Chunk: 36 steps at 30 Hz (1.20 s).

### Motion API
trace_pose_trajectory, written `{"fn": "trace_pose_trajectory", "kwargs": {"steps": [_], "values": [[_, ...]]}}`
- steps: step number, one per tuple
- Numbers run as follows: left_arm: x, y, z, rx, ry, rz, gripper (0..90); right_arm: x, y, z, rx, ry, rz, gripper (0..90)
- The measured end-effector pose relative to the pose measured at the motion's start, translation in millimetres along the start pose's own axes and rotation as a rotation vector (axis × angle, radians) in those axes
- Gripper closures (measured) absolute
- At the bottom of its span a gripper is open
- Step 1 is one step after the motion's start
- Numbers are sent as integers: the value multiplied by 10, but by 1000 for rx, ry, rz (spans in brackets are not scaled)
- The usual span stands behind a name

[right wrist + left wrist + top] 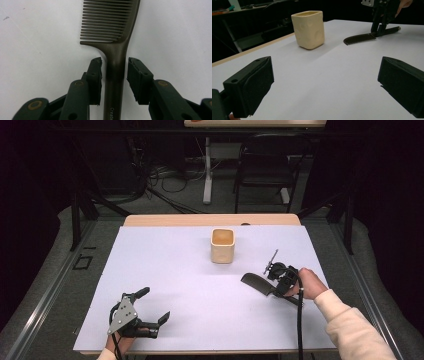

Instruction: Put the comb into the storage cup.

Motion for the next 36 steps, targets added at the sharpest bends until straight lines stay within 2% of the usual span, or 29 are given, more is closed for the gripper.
{"fn": "trace_pose_trajectory", "kwargs": {"steps": [4, 5, 7, 8, 16, 20, 21, 23, 25, 33, 34, 36], "values": [[0, 0, -1, 0, 1, -2, 5, 0, 7, 9, 6, -19, 0, 662], [0, 1, -1, -1, 0, -1, 5, 15, 5, 30, 6, 2, 5, 662], [0, 2, 0, -1, 1, -1, 5, -7, 5, 11, 15, -49, 5, 662], [0, 2, -1, -1, 1, -1, 5, 16, 2, 55, 11, -3, 16, 665], [0, 3, 1, -3, 0, -1, 5, 4, 20, 65, 15, 1, 33, 709], [0, 2, 0, -1, 0, -1, 5, 0, 41, 63, 17, 23, 34, 714], [0, 1, 0, -2, 1, -2, 5, 21, 29, 79, 8, 67, 55, 714], [-1, 1, 2, -2, 0, -2, 5, 18, 30, 70, 9, 65, 47, 714], [-1, 3, 2, -2, 0, -1, 6, -2, 31, 31, 9, 39, 38, 716], [0, 1, 1, 0, 2, -3, 6, 12, 8, -62, -15, 85, 45, 717], [0, 1, 2, 0, 2, -3, 6, 8, 12, -82, -19, 81, 36, 717], [1, 0, 1, 0, 2, -3, 6, 6, -11, -115, -14, 82, 50, 717]]}}
Point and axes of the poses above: each handheld gripper's, and its own axes: z roughly forward along the jaws, x roughly out of its top, y roughly to its right, the point moved 8 cm from there along z, roughly forward along the jaws, and after that the axes turned 8 degrees about -z, right-handed, at the moved point
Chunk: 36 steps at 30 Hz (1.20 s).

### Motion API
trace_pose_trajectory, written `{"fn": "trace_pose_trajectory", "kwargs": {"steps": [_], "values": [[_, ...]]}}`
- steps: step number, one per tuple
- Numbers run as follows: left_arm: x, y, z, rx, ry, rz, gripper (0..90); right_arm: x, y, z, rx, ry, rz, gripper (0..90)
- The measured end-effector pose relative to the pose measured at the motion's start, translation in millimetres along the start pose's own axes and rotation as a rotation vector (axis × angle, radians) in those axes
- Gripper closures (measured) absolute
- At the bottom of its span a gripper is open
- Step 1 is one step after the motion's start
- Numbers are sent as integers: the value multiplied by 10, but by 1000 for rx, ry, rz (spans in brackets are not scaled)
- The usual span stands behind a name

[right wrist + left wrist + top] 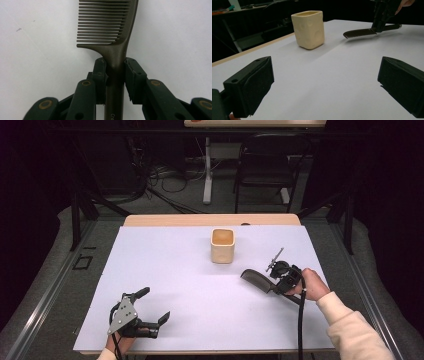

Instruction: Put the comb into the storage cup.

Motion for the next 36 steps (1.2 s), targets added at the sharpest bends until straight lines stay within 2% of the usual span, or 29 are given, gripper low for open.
{"fn": "trace_pose_trajectory", "kwargs": {"steps": [8, 19, 31, 36], "values": [[0, -1, 0, 0, 0, 0, 6, 11, 9, -55, -8, 23, -10, 717], [0, -3, 0, 0, 1, 1, 7, 21, 18, -165, -29, 83, 22, 718], [1, -2, -1, 2, 2, -1, 7, 13, 23, -285, -49, 168, 52, 718], [1, -2, -3, 2, 0, 0, 8, 35, 29, -313, -56, 228, 70, 718]]}}
Point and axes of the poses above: each handheld gripper's, and its own axes: z roughly forward along the jaws, x roughly out of its top, y roughly to its right, the point moved 8 cm from there along z, roughly forward along the jaws, and after that the axes turned 8 degrees about -z, right-handed, at the moved point
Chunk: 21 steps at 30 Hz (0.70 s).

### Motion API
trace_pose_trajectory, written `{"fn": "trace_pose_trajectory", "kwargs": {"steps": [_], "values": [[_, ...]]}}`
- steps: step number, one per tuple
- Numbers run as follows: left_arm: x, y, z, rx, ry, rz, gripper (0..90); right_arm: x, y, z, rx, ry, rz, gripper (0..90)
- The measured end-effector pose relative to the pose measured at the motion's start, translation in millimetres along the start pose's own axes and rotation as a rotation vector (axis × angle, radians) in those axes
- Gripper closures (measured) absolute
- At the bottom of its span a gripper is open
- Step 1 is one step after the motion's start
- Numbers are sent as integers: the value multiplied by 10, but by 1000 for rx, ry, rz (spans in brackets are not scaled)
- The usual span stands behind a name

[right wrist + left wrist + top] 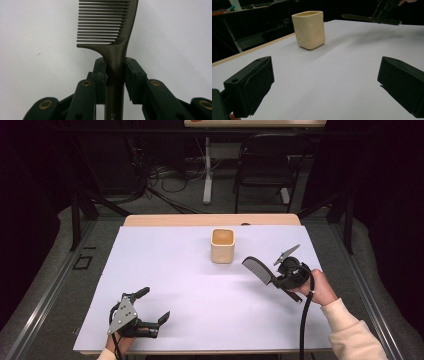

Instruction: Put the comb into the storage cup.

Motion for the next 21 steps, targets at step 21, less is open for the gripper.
{"fn": "trace_pose_trajectory", "kwargs": {"steps": [21], "values": [[-7, -11, 4, 3, -3, 0, 9, 62, -17, -70, -38, 178, 60, 718]]}}
Point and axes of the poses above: each handheld gripper's, and its own axes: z roughly forward along the jaws, x roughly out of its top, y roughly to its right, the point moved 8 cm from there along z, roughly forward along the jaws, and after that the axes turned 8 degrees about -z, right-handed, at the moved point
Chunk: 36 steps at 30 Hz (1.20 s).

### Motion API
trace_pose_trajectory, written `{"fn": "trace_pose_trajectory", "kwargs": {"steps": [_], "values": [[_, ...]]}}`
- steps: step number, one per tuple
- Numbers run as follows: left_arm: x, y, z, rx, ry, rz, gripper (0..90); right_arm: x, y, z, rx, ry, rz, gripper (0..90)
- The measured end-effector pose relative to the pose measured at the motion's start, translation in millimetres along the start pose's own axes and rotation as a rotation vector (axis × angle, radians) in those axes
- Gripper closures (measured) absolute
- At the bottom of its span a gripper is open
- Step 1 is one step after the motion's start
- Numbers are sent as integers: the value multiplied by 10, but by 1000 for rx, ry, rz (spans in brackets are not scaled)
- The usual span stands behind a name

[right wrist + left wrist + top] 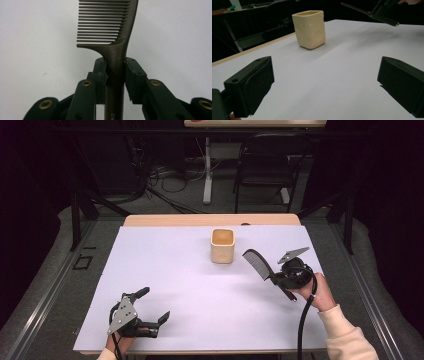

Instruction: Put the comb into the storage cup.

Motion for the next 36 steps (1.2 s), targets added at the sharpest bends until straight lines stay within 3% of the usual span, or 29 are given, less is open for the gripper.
{"fn": "trace_pose_trajectory", "kwargs": {"steps": [10, 36], "values": [[-3, 3, 4, -4, -1, -1, 9, 21, -13, 23, -7, 63, 12, 718], [1, 2, -1, -4, 4, -2, 12, 113, -62, -79, -39, 146, 14, 719]]}}
Point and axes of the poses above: each handheld gripper's, and its own axes: z roughly forward along the jaws, x roughly out of its top, y roughly to its right, the point moved 8 cm from there along z, roughly forward along the jaws, and after that the axes turned 8 degrees about -z, right-handed, at the moved point
